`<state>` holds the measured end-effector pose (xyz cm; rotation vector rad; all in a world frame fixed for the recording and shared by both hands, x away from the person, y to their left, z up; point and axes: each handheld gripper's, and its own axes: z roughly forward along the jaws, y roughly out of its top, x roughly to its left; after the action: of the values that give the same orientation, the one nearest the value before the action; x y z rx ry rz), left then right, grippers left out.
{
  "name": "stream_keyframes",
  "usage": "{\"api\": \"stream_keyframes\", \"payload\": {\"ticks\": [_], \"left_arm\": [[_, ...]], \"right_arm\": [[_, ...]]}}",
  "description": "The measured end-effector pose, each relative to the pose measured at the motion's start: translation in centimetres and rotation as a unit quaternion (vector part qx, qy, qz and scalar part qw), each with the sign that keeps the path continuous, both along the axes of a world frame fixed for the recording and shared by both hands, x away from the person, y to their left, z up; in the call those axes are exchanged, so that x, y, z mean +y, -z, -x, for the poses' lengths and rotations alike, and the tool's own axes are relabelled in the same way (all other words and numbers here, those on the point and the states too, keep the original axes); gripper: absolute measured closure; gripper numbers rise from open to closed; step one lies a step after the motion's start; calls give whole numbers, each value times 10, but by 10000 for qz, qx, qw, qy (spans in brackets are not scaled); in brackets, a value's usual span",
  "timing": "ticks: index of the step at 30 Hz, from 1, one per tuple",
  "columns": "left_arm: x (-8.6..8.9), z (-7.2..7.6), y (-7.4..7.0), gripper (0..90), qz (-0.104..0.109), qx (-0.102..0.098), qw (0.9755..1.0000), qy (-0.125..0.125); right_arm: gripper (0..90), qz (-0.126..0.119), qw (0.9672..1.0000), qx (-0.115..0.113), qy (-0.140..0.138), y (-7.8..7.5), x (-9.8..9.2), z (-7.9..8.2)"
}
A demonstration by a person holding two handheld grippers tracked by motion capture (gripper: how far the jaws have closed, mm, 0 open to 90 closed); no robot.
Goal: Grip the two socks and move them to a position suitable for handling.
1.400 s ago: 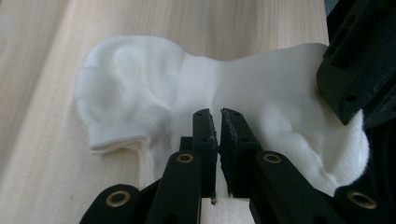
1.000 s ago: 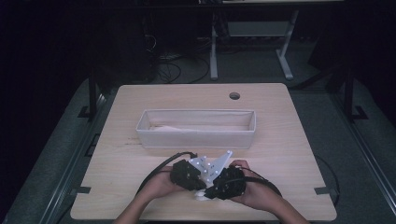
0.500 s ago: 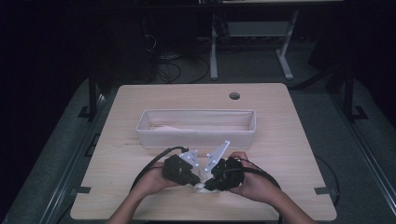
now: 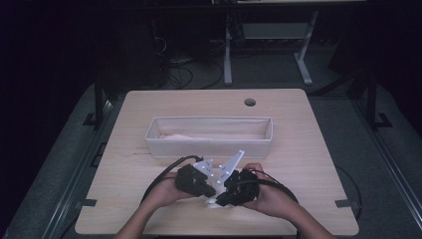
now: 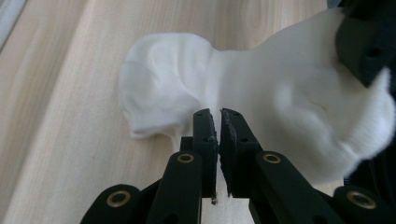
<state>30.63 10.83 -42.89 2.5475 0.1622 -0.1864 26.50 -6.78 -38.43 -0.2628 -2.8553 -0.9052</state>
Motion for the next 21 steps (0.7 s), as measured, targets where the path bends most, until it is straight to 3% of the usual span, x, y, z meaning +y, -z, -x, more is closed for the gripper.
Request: {"api": "stream_keyframes", "payload": {"ticks": [4,7,13,21], "left_arm": [[-3,3,4,848,-79,82,9999,75],[-9,6,16,849,-347,228,9990,190],[1,5,12,852,-77,289,9995,34],[14,2,3,852,-35,99,9999,-94]], "right_arm": [[859,-84,9999,68,-18,-2,-1,2],[859,-61,10000,44,8,-2,-1,0],[858,-42,9999,68,125,4,-3,-10],[859,97,9991,144,384,5,1,-24]]}}
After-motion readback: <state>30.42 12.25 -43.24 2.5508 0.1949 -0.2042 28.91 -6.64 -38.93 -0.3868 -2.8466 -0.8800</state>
